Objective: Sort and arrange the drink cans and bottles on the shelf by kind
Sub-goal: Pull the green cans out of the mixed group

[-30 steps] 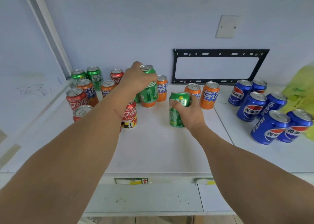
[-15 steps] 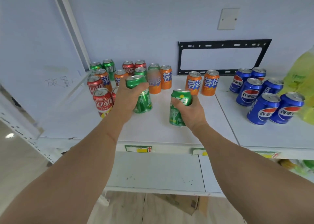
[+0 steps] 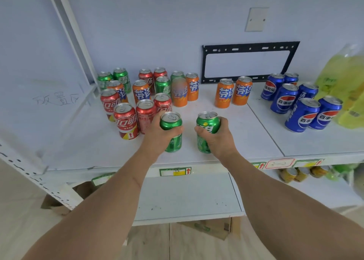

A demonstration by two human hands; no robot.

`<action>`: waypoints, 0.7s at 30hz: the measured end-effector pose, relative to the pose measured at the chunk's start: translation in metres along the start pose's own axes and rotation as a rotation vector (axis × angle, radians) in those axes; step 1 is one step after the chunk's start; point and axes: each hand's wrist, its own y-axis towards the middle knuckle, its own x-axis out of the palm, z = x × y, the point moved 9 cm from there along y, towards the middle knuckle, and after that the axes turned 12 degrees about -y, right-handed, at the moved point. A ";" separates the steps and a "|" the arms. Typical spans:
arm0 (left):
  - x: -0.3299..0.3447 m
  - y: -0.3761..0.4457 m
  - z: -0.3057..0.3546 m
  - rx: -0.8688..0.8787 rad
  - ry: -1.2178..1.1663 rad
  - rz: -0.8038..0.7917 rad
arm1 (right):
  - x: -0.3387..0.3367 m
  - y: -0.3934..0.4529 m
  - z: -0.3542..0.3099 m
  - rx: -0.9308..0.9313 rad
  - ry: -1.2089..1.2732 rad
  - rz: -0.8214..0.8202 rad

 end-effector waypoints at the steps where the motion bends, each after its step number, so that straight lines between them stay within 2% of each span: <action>1: -0.001 -0.001 -0.003 -0.008 0.004 -0.012 | 0.001 -0.002 0.001 0.004 -0.005 0.006; 10: -0.005 -0.005 -0.005 0.003 0.003 -0.105 | 0.008 -0.012 0.007 -0.023 -0.024 -0.017; 21: -0.008 -0.013 0.001 -0.044 0.040 -0.110 | 0.025 -0.007 0.009 -0.014 -0.049 -0.115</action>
